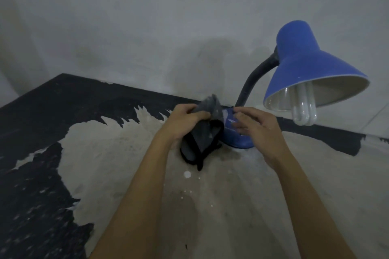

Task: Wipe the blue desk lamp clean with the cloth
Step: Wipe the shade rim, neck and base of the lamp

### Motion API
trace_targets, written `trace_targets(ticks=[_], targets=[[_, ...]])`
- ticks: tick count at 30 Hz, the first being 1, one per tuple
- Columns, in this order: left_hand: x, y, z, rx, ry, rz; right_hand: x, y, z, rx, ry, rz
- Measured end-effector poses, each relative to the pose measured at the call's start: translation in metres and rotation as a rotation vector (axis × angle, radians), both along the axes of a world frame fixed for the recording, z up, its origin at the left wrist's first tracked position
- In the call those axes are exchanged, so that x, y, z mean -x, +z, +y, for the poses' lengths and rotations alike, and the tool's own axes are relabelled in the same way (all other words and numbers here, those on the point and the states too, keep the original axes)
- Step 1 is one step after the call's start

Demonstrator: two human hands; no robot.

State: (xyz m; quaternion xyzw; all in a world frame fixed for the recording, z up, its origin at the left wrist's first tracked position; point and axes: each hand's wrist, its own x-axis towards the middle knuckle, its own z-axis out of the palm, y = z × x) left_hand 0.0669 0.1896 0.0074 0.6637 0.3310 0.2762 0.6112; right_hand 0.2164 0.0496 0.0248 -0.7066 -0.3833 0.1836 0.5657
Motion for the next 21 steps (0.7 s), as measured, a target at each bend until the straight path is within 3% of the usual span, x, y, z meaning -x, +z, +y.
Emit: trace_targets(ticks=[3, 6, 14, 21], targets=[[0.000, 0.003, 0.009, -0.035, 0.257, -0.011, -0.014, -0.006, -0.010, -0.001, -0.071, -0.029], [-0.005, 0.003, 0.011, -0.138, 0.353, 0.069, -0.019, -0.013, -0.015, -0.004, -0.178, -0.104], [-0.032, 0.004, -0.016, -0.384, 0.224, 0.305, -0.024, -0.046, -0.020, 0.035, -0.280, -0.249], [-0.042, 0.003, -0.026, -0.277, 0.123, 0.379, -0.014, -0.052, -0.021, -0.014, -0.291, -0.229]])
